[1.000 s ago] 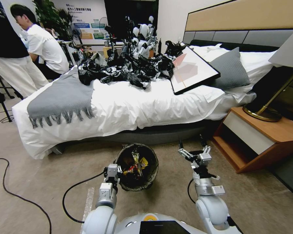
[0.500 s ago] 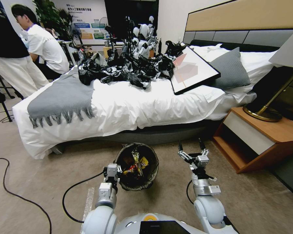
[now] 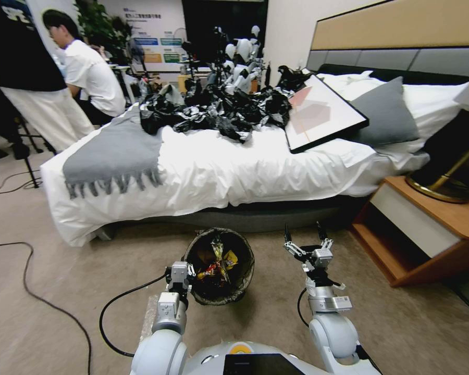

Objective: Pick up the trash bin, then pick up the garbage from the floor and place it into the trash bin.

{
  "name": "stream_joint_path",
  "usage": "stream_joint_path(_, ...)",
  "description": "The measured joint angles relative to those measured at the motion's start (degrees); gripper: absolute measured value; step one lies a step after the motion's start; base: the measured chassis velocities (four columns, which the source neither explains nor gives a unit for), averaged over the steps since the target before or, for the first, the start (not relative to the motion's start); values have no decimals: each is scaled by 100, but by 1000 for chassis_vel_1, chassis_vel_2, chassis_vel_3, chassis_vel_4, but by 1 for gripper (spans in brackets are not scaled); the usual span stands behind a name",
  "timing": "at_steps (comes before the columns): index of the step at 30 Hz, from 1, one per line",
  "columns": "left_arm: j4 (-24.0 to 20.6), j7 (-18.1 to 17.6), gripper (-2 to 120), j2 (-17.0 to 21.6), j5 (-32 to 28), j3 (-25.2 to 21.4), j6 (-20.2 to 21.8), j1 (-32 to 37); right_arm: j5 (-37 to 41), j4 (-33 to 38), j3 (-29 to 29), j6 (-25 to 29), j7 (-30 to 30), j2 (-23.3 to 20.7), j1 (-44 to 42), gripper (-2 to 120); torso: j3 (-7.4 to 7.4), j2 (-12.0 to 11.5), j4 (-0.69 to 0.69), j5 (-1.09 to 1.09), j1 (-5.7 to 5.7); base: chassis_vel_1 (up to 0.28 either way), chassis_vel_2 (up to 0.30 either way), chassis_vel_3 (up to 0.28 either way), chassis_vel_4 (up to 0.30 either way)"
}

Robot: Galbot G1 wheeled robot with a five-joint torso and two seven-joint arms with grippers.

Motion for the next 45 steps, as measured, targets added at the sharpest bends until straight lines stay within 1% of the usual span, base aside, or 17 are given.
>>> stream_joint_path(15,-1,2,0,-7,-6,-15,0,13,-13,-54,-25,-5,-18,0,24,100,0,0,0,0,0,126,120,122,125)
stream_joint_path(28,8,3,0,-16,7,-14,-4,29,-41,-58,-161,-3,-36,46,21,100,0,0,0,0,0,125,120,128,126)
stream_joint_path(41,29,-17,0,-11,19,-3,-56,25,-92,-51,-206,7,-47,64,9,100,0,0,2,0,0,118,116,110,114)
stream_joint_path(45,29,-16,0,-9,20,7,-60,22,-100,-37,-187,4,-49,51,0,100,0,0,-1,0,0,16,19,12,15)
